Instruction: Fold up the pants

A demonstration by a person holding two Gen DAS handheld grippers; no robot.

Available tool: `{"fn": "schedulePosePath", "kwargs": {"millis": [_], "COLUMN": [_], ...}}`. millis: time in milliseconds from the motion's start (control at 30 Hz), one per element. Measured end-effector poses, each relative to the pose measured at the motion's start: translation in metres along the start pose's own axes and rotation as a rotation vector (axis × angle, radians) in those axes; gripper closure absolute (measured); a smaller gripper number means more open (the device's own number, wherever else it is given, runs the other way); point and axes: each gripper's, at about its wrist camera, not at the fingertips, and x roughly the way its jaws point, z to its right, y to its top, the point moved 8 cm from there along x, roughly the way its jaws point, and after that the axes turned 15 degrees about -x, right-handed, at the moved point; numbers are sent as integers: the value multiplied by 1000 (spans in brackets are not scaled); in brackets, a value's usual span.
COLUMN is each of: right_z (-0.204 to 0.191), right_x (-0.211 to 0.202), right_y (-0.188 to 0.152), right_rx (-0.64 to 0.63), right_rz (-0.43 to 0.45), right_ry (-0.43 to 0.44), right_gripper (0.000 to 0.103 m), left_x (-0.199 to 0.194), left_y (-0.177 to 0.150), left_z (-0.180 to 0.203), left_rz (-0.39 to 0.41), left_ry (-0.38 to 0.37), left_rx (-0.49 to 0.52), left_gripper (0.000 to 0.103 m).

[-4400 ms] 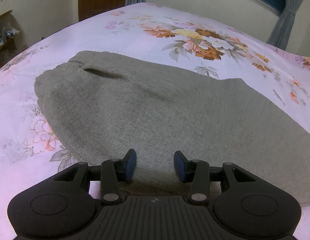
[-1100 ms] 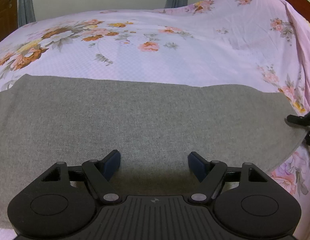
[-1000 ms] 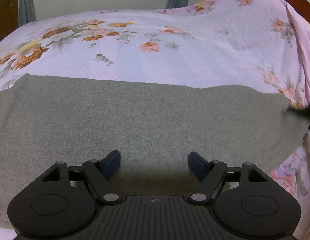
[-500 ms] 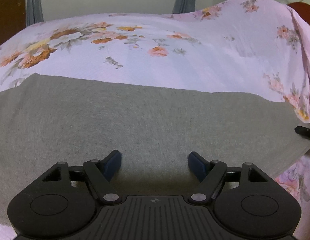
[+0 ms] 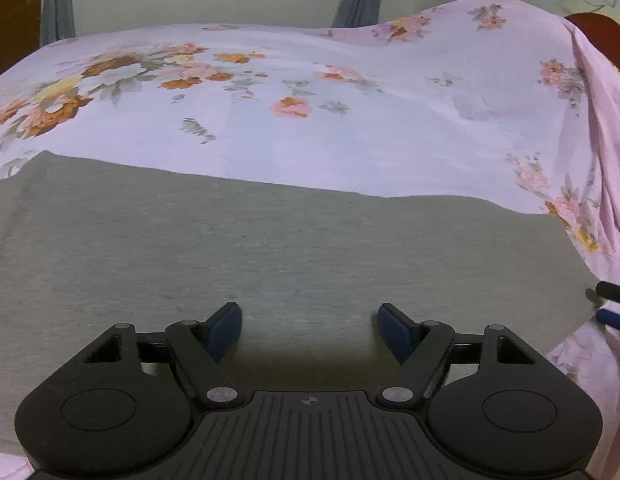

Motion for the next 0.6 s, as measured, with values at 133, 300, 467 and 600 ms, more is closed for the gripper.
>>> {"fn": "schedulePosePath", "kwargs": {"millis": [133,300,467,600], "right_z": [-1,-10,-37,-75], "right_x": [17,47,35,-14], "right_y": [-10,-6,18,55], "right_rx": [148,165,14,-158], "right_rz": [-1,15,65,210], "right_ry": [140,174,144,145], "right_gripper": [59,88,94,95], "left_x": [9,11,17,10], "left_y": [-5,-4,0,13], "left_z": [2,4,6,15], "left_rz": [-10,-6,-4,13], "left_ry": [30,57,80,45], "left_rx": [38,52,55,15], "left_gripper": [28,28,28,28]}}
